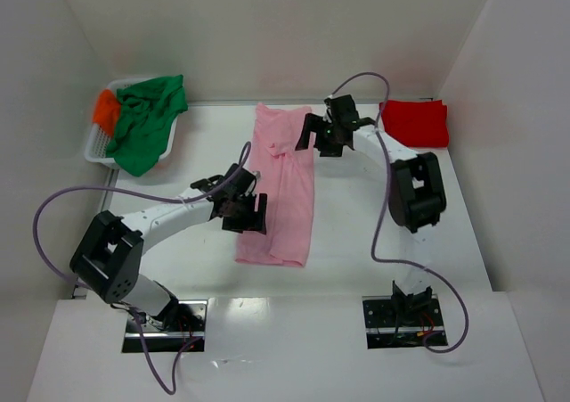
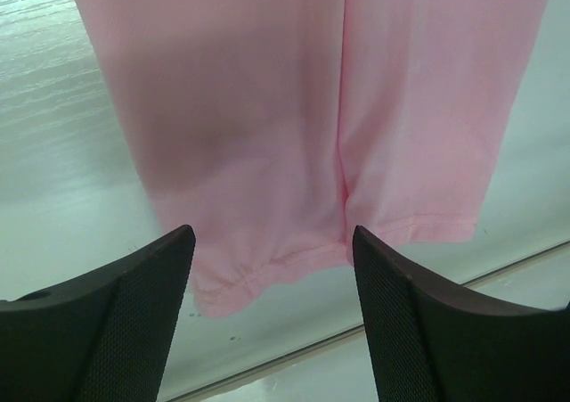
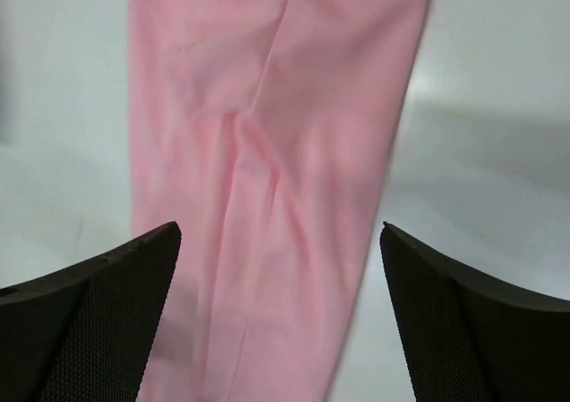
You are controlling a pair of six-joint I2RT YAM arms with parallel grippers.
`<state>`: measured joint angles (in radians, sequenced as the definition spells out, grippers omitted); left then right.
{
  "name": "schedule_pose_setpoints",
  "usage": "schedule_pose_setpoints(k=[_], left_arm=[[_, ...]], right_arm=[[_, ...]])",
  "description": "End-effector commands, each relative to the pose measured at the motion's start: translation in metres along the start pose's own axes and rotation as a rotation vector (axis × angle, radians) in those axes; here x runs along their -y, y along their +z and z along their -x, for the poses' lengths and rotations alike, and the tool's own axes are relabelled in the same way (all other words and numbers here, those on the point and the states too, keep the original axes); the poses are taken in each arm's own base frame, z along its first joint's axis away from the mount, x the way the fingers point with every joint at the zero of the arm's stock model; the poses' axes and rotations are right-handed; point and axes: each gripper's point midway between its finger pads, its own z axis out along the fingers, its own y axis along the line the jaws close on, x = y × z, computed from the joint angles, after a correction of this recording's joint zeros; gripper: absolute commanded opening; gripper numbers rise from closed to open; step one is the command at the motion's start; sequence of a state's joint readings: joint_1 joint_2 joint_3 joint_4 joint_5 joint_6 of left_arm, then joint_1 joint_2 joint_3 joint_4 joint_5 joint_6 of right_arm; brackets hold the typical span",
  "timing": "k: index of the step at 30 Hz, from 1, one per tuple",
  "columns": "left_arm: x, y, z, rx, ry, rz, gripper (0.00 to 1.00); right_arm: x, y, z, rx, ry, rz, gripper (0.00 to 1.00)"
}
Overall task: Fold and stack the t-shirts
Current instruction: Rotate the tshirt 90 degrees
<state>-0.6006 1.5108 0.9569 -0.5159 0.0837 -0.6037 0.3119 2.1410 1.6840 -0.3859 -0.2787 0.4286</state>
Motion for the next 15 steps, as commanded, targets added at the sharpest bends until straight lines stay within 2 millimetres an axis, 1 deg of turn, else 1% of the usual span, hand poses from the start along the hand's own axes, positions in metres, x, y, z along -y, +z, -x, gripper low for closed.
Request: schedule_pose_setpoints(k=[1, 2, 3, 4, 5, 6, 7, 8, 9, 10, 11, 12, 13, 14, 15], left_arm=[[-0.001, -0.012, 0.003, 0.05, -0.002, -0.031, 0.8], [0.0, -0.015, 0.005, 0.06, 0.0, -0.037, 0.8], [-0.007, -0.016, 0.005, 0.065, -0.033, -0.028, 0.81], [-0.011, -0.02, 0.004, 0.084, -0.041, -0.033, 0.81], [-0.007, -0.023, -0.001, 0.069, -0.056, -0.072, 0.81], [-0.007, -0.025, 0.0, 0.079, -0.064, -0.096, 0.81], [-0.007, -0.033, 0.005, 0.113, -0.075, -0.127, 0.81], [-0.003, -0.035, -0.001, 0.098, -0.072, -0.16, 0.81], [-0.007, -0.035, -0.005, 0.095, -0.083, -0.167, 0.81], [-0.003, -0.04, -0.004, 0.106, -0.077, -0.187, 0.81], [-0.004, -0.038, -0.008, 0.095, -0.068, -0.19, 0.81], [0.001, -0.041, -0.01, 0.089, -0.063, -0.219, 0.81], [0.003, -0.042, -0.01, 0.084, -0.062, -0.228, 0.81], [0.003, -0.042, -0.01, 0.083, -0.073, -0.228, 0.81], [0.007, -0.044, -0.008, 0.083, -0.088, -0.257, 0.81]], right_arm=[[-0.035, -0.081, 0.021, 0.147, -0.032, 0.067, 0.99], [-0.03, -0.088, 0.009, 0.134, -0.026, 0.049, 0.99], [-0.012, -0.086, -0.022, 0.076, -0.006, 0.008, 0.99], [-0.014, -0.104, -0.03, 0.078, 0.016, 0.01, 0.99], [-0.01, -0.108, -0.043, 0.063, 0.033, 0.003, 0.99], [0.003, -0.106, -0.079, -0.003, 0.058, -0.025, 0.99], [0.005, -0.11, -0.094, -0.022, 0.07, -0.028, 0.99], [0.007, -0.118, -0.12, -0.051, 0.101, -0.021, 0.99], [0.001, -0.12, -0.14, -0.08, 0.097, -0.012, 0.99], [-0.002, -0.122, -0.152, -0.091, 0.106, -0.005, 0.99], [-0.001, -0.126, -0.173, -0.109, 0.139, -0.003, 0.99], [-0.011, -0.127, -0.189, -0.137, 0.132, 0.022, 0.99], [-0.012, -0.128, -0.201, -0.156, 0.147, 0.02, 0.99], [-0.009, -0.128, -0.217, -0.178, 0.159, 0.017, 0.99], [-0.014, -0.131, -0.221, -0.174, 0.177, 0.032, 0.99]])
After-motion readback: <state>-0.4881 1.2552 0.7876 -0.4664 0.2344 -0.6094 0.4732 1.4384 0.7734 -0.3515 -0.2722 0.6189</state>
